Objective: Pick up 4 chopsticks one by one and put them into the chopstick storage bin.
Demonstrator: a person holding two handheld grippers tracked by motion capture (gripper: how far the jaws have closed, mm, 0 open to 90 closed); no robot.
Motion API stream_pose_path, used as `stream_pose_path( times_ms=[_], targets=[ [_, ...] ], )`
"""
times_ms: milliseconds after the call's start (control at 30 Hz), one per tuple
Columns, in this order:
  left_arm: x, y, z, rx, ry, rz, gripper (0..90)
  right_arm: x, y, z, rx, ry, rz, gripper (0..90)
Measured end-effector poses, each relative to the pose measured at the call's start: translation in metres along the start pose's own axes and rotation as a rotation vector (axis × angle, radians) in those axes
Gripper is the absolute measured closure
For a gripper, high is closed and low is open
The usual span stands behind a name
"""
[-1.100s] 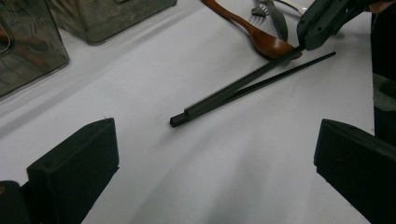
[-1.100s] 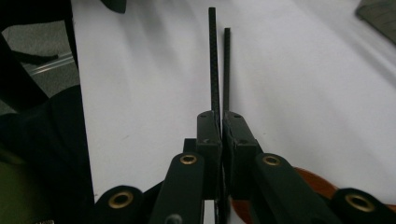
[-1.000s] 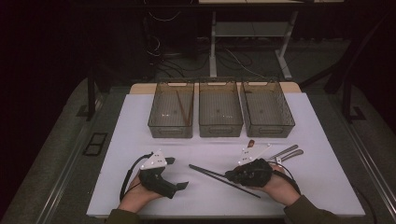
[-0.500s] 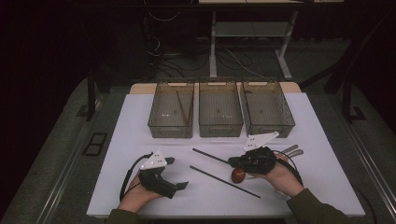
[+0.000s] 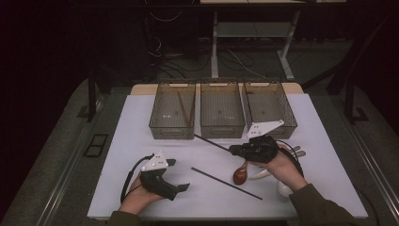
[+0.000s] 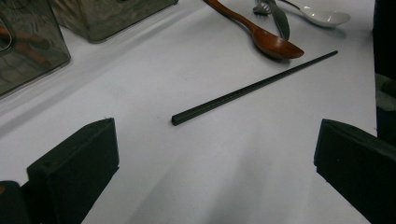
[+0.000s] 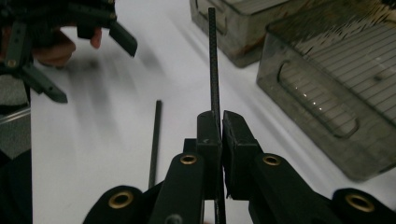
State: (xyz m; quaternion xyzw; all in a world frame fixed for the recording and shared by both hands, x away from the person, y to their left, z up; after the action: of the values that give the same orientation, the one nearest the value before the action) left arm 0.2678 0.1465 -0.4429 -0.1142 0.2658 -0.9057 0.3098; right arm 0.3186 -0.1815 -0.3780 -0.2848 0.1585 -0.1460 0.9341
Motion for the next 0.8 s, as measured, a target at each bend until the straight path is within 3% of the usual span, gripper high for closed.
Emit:
stream_pose_path(
  times_ms=[333, 800],
  targets=[
    [0.000, 0.000, 0.000, -0.002, 0.003, -0.001, 0.0, 0.012, -0.001, 0.022, 0.042, 0.012, -0.033, 85.6],
    [0.000, 0.000, 0.000, 0.002, -0.003, -0.003, 0.0, 0.027, 0.017, 0.048, 0.039, 0.021, -0.078, 85.6]
  ],
)
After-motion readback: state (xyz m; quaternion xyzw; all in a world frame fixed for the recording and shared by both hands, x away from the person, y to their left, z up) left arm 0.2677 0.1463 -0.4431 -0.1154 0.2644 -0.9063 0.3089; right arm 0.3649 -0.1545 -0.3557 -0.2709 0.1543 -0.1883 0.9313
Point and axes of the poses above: each handheld gripper's, and its own axes: y roughly forward along the jaws, z roughly out of its top, x roughly to its right, the point moved 1 cm from there along y, roughly forward along the jaws, and after that the axes turned 10 degrees about z, right-handed, at the moved point
